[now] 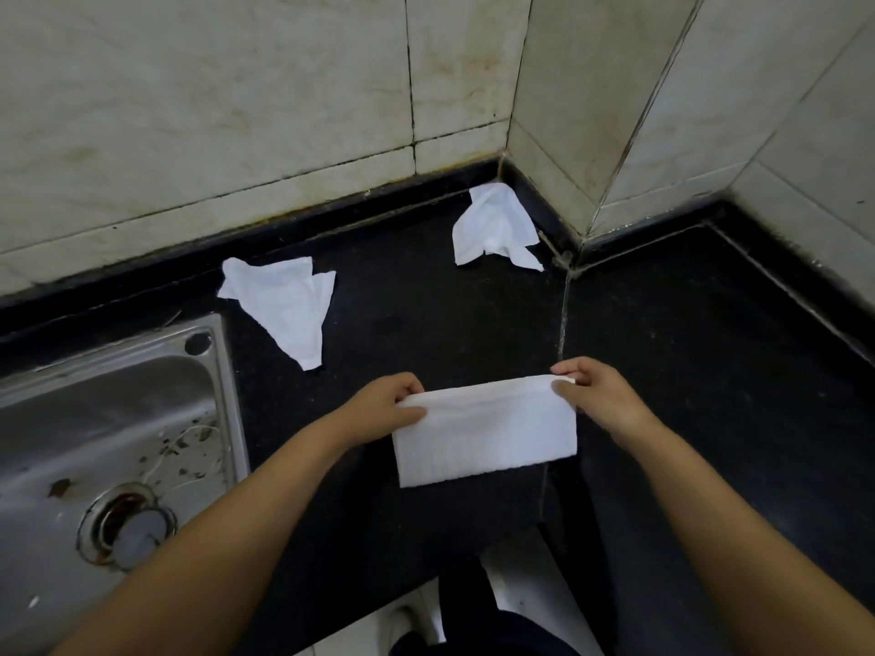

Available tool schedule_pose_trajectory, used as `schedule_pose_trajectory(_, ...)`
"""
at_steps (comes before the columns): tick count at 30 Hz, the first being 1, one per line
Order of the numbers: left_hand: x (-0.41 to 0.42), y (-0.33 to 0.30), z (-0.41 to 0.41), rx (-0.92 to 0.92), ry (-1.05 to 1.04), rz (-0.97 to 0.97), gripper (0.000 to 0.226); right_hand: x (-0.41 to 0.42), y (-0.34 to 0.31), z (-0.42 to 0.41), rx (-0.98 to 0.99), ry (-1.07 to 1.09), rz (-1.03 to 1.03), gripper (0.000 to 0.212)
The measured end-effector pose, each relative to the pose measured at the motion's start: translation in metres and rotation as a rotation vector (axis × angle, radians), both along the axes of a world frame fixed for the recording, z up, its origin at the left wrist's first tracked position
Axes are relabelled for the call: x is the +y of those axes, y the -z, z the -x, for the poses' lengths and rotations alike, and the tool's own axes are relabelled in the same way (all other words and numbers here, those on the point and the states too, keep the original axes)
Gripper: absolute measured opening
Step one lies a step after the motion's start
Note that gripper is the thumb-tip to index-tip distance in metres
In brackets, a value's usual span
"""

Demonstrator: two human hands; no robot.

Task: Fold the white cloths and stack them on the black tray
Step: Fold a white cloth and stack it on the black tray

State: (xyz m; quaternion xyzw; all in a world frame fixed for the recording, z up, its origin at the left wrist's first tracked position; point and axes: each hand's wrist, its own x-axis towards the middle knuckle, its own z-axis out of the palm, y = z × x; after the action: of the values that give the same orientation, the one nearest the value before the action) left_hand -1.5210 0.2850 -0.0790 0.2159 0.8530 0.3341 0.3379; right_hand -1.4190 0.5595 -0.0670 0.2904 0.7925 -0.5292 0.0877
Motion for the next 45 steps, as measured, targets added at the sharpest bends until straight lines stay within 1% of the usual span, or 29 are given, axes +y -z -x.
schedule_pose_trajectory(2,-0.005,-0.005,-0.002,0.032,-0.046,-0.013,0.003,0.002,-0.009,-0.001,0.019,0.053,0.056,0.007)
schedule_pose_trajectory(4,-0.006,-0.009,-0.006,0.017,-0.144,-0.056,0.005,-0.003,-0.018,-0.002,0.06,0.093,0.07,0.005)
schedule_pose_trajectory(8,0.006,-0.025,-0.027,-0.094,-0.385,-0.231,0.006,-0.034,-0.032,-0.003,0.169,0.097,-0.002,0.002)
schedule_pose_trajectory(11,0.022,-0.038,-0.047,-0.256,-0.495,-0.362,0.005,-0.074,-0.038,-0.007,0.23,0.016,-0.077,0.003)
schedule_pose_trajectory(13,0.029,-0.042,-0.057,-0.385,-0.538,-0.448,0.005,-0.101,-0.038,-0.013,0.262,-0.044,-0.106,0.005)
schedule_pose_trajectory(15,0.032,-0.043,-0.064,-0.468,-0.588,-0.504,0.008,-0.119,-0.034,-0.021,0.291,-0.072,-0.098,0.007)
schedule_pose_trajectory(17,0.03,-0.042,-0.067,-0.498,-0.639,-0.521,0.013,-0.128,-0.031,-0.028,0.313,-0.079,-0.075,0.009)
schedule_pose_trajectory(19,0.027,-0.045,-0.071,-0.523,-0.641,-0.54,0.02,-0.129,-0.029,-0.033,0.324,-0.1,-0.064,0.016)
schedule_pose_trajectory(21,0.024,-0.05,-0.075,-0.547,-0.622,-0.577,0.024,-0.127,-0.029,-0.038,0.332,-0.142,-0.102,0.024)
schedule_pose_trajectory(22,0.022,-0.053,-0.076,-0.537,-0.602,-0.58,0.024,-0.126,-0.029,-0.039,0.34,-0.153,-0.131,0.024)
schedule_pose_trajectory(23,0.02,-0.054,-0.077,-0.491,-0.57,-0.566,0.024,-0.125,-0.029,-0.04,0.349,-0.158,-0.157,0.022)
schedule_pose_trajectory(24,0.018,-0.054,-0.077,-0.376,-0.515,-0.525,0.023,-0.123,-0.03,-0.04,0.357,-0.16,-0.179,0.018)
schedule_pose_trajectory(26,0.01,-0.05,-0.071,0.044,-0.356,-0.377,0.018,-0.116,-0.035,-0.039,0.356,-0.168,-0.18,0.014)
schedule_pose_trajectory(27,0.005,-0.049,-0.067,0.246,-0.25,-0.286,0.022,-0.113,-0.04,-0.038,0.346,-0.185,-0.149,0.013)
schedule_pose_trajectory(28,0.002,-0.049,-0.063,0.381,-0.138,-0.201,0.034,-0.109,-0.045,-0.038,0.331,-0.217,-0.101,0.014)
schedule_pose_trajectory(29,-0.002,-0.05,-0.058,0.433,-0.036,-0.134,0.045,-0.104,-0.051,-0.037,0.32,-0.258,-0.045,0.014)
schedule_pose_trajectory(30,-0.003,-0.051,-0.053,0.403,0.045,-0.091,0.047,-0.099,-0.055,-0.037,0.311,-0.295,0.011,0.014)
schedule_pose_trajectory(31,-0.006,-0.052,-0.048,0.306,0.083,-0.097,0.038,-0.094,-0.057,-0.036,0.294,-0.317,0.062,0.013)
schedule_pose_trajectory(32,-0.007,-0.054,-0.044,0.145,0.071,-0.137,0.025,-0.088,-0.058,-0.035,0.265,-0.317,0.107,0.013)
schedule_pose_trajectory(34,-0.009,-0.052,-0.039,-0.184,-0.033,-0.22,0.01,-0.077,-0.052,-0.032,0.17,-0.278,0.181,0.013)
schedule_pose_trajectory(35,-0.008,-0.047,-0.038,-0.27,-0.089,-0.216,0.008,-0.073,-0.047,-0.029,0.114,-0.259,0.203,0.013)
schedule_pose_trajectory(36,-0.006,-0.039,-0.037,-0.307,-0.13,-0.2,0.006,-0.072,-0.039,-0.026,0.06,-0.246,0.204,0.013)
schedule_pose_trajectory(38,0.004,-0.023,-0.039,-0.309,-0.224,-0.143,0.004,-0.074,-0.021,-0.018,-0.028,-0.229,0.143,0.015)
schedule_pose_trajectory(40,0.014,-0.005,-0.039,-0.225,-0.33,-0.068,0.007,-0.079,-0.002,-0.01,-0.089,-0.205,0.023,0.016)
schedule_pose_trajectory(42,0.019,0.01,-0.04,-0.067,-0.358,0.04,0.019,-0.082,0.014,-0.005,-0.106,-0.178,-0.097,0.014)
schedule_pose_trajectory(44,0.019,0.02,-0.044,0.048,-0.377,0.146,0.039,-0.083,0.023,-0.004,-0.1,-0.159,-0.194,0.021)
schedule_pose_trajectory(45,0.018,0.025,-0.047,0.088,-0.4,0.188,0.044,-0.082,0.025,-0.005,-0.098,-0.147,-0.236,0.025)
